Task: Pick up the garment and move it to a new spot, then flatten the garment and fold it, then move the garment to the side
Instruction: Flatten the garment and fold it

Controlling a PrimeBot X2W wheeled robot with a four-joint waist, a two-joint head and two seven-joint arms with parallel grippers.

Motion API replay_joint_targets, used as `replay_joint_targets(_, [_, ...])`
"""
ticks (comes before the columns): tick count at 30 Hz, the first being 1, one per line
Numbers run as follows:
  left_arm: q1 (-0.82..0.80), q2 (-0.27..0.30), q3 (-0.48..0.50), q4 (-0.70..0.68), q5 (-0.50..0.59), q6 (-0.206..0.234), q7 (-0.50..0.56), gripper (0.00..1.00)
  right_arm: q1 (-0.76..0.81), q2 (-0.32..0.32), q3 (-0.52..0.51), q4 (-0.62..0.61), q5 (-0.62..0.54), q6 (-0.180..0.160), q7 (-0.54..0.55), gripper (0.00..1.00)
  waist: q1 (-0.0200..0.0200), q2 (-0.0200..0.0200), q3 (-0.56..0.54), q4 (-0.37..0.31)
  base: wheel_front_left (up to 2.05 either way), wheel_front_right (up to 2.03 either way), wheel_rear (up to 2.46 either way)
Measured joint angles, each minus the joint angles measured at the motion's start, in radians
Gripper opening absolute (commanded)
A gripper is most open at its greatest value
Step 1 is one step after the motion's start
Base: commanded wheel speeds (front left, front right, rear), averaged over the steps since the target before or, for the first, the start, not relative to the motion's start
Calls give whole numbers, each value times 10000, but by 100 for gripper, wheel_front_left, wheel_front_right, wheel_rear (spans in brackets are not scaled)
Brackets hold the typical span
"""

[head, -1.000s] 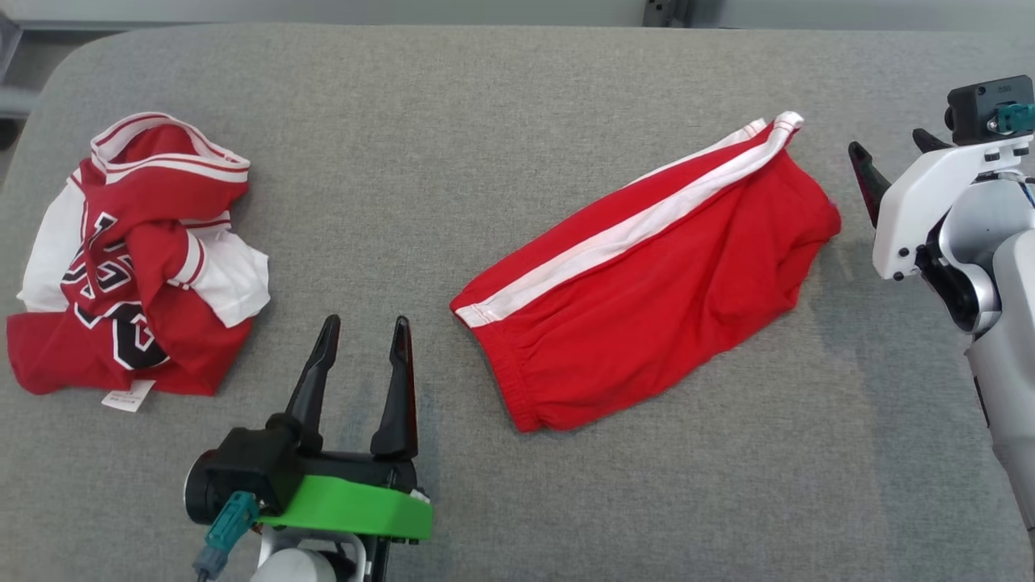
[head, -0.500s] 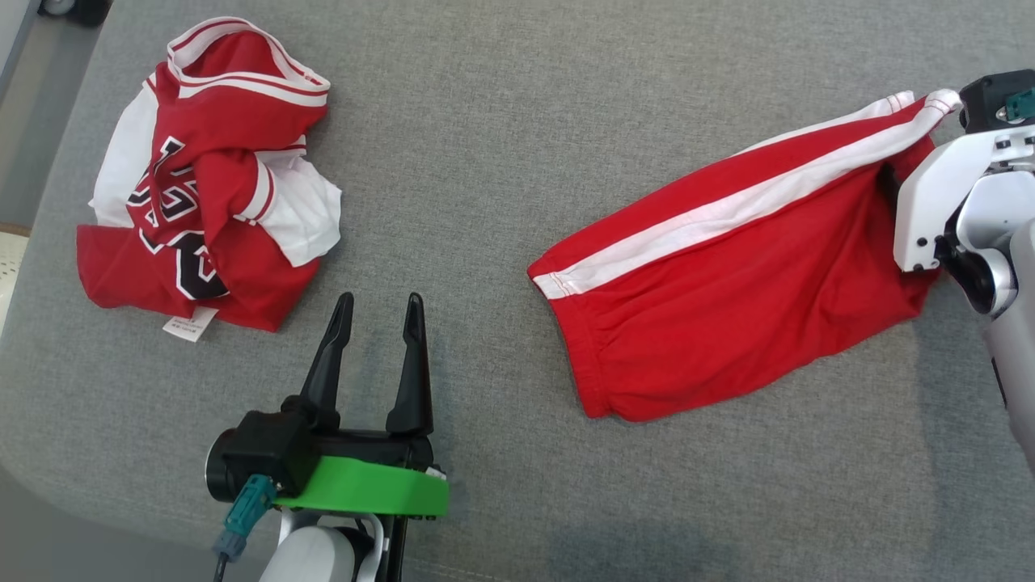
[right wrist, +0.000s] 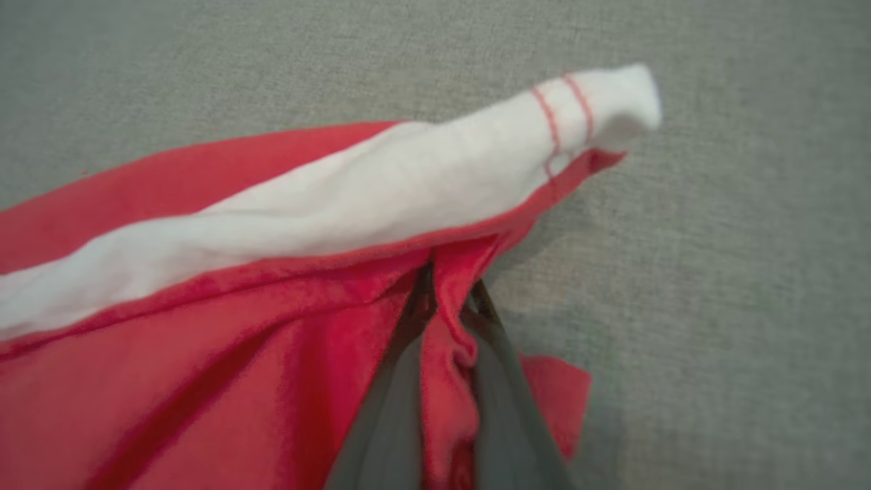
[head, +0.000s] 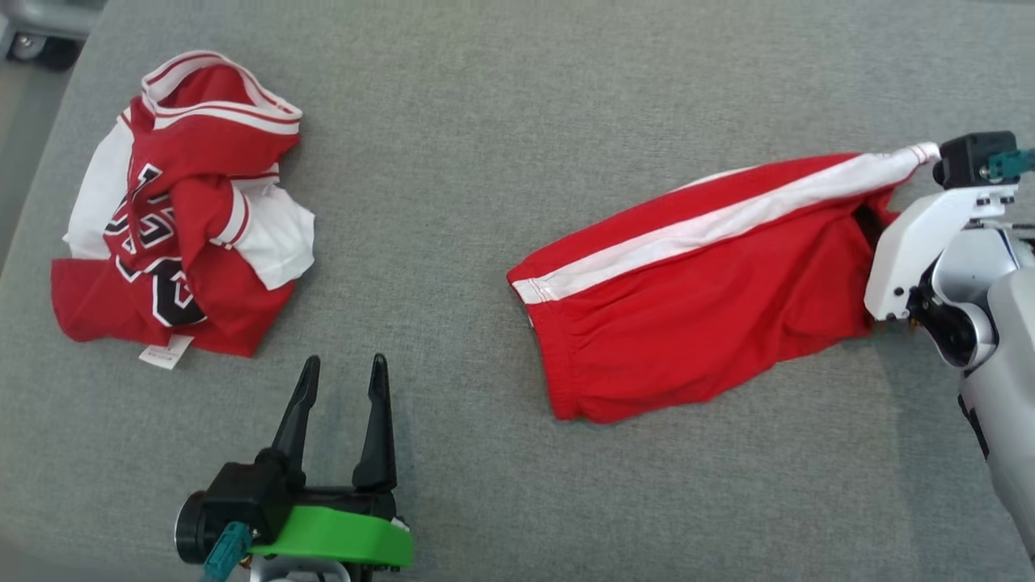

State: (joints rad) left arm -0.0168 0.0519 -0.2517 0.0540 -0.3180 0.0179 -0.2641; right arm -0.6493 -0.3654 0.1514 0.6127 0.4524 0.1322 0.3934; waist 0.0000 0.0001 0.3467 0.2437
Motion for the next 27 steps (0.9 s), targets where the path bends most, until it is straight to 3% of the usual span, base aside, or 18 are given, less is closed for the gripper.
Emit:
replay_joint_targets(11, [877, -4, 602, -27, 451, -454, 0, 100, 1436, -554, -1478, 752, 328, -4, -819, 0, 0, 0, -1062, -1584, 0, 0, 0])
replay_joint_targets(19, [923, -8, 738, 144, 600, -627, 0, 100, 1446, -489, -2780, 1340, 113, -6, -1918, 0, 0, 0, -1321, -2317, 0, 0, 0])
replay_joint_targets(24, [1008, -8, 683, 201, 525, -616, 0, 100, 1412, -265, -2502, 311, 318, -12, -2196, 0, 0, 0, -1479, -2337, 0, 0, 0])
replay_joint_targets(27, [1143, -10, 545, 221, 385, -470, 0, 100, 1669, 408, -1659, -1149, 648, -13, -2067, 0, -1, 0, -1639, -2359, 0, 0, 0])
